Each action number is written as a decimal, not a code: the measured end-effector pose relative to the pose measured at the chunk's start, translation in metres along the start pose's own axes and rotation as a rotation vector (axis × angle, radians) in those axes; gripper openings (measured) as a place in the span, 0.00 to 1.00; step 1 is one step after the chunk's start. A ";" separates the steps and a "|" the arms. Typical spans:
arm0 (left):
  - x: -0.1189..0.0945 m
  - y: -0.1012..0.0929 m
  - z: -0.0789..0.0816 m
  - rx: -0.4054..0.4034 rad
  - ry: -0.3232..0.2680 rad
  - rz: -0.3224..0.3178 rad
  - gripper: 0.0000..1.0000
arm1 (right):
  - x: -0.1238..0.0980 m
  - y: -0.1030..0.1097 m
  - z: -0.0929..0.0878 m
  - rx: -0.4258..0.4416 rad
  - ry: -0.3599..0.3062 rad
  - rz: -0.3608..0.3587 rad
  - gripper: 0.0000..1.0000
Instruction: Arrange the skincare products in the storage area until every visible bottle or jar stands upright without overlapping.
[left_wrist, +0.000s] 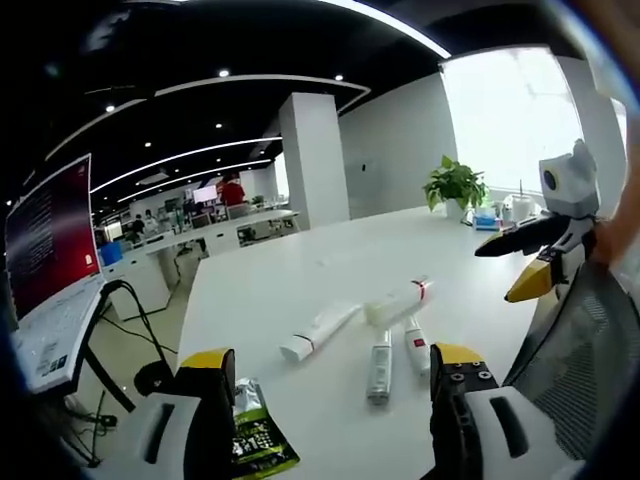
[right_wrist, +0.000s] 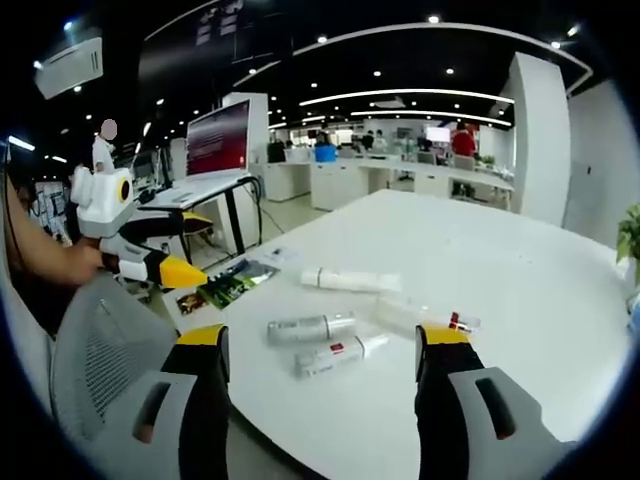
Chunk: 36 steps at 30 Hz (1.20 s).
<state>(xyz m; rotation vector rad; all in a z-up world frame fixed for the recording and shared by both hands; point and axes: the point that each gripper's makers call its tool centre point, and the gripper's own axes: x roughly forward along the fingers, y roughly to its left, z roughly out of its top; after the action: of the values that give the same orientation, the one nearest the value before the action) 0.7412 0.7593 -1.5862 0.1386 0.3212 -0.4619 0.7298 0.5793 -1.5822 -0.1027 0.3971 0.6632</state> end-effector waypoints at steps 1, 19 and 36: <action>0.000 0.000 0.000 -0.002 0.000 0.001 0.82 | 0.000 0.000 0.000 -0.003 0.002 -0.001 0.72; -0.001 -0.002 0.005 0.000 -0.020 0.001 0.81 | 0.003 -0.007 -0.019 -0.016 0.084 -0.031 0.69; 0.001 -0.008 0.003 -0.010 -0.003 -0.026 0.81 | -0.005 -0.020 -0.005 -0.013 0.010 -0.090 0.68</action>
<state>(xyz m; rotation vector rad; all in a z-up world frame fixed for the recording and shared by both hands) 0.7389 0.7509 -1.5843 0.1238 0.3229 -0.4861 0.7368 0.5597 -1.5851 -0.1361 0.3958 0.5770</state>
